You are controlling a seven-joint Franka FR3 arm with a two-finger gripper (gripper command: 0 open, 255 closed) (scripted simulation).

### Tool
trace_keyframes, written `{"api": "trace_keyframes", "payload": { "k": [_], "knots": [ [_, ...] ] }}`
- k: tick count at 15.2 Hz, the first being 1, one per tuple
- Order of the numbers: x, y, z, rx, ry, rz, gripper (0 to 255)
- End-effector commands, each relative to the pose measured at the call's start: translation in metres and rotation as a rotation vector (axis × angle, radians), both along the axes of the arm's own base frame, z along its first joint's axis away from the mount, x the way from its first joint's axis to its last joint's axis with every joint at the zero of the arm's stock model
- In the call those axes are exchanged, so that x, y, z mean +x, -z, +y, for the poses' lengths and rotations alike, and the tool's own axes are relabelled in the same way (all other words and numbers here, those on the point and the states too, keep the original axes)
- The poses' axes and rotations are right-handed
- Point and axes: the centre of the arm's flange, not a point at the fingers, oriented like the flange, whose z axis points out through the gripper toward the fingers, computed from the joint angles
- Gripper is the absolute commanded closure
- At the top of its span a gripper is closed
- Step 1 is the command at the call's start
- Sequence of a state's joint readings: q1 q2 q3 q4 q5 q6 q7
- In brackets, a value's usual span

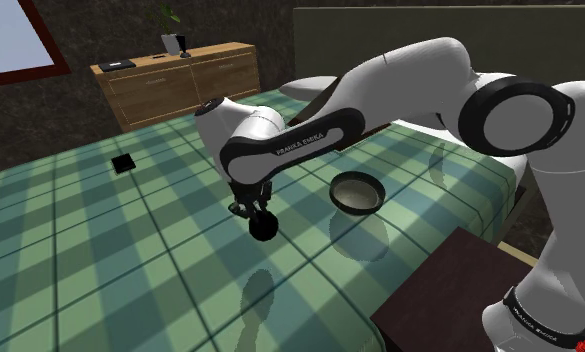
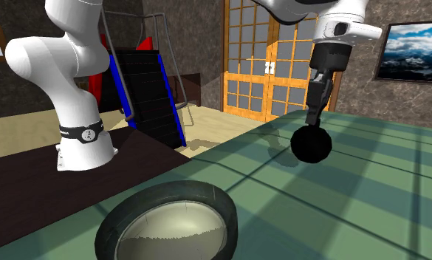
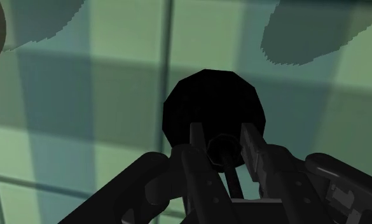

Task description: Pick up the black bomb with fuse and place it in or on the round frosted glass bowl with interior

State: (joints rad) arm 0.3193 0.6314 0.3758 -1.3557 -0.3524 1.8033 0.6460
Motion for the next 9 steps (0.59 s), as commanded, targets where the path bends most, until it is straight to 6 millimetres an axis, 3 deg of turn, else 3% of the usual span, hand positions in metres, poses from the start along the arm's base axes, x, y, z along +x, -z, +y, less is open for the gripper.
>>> {"api": "trace_keyframes", "payload": {
  "k": [1, 9],
  "knots": [
    [0.0, -0.011, 0.0, 0.0, 0.0, 0.0, 255],
    [0.0, -0.053, 0.0, 0.0, 0.0, 0.0, 255]
  ]
}}
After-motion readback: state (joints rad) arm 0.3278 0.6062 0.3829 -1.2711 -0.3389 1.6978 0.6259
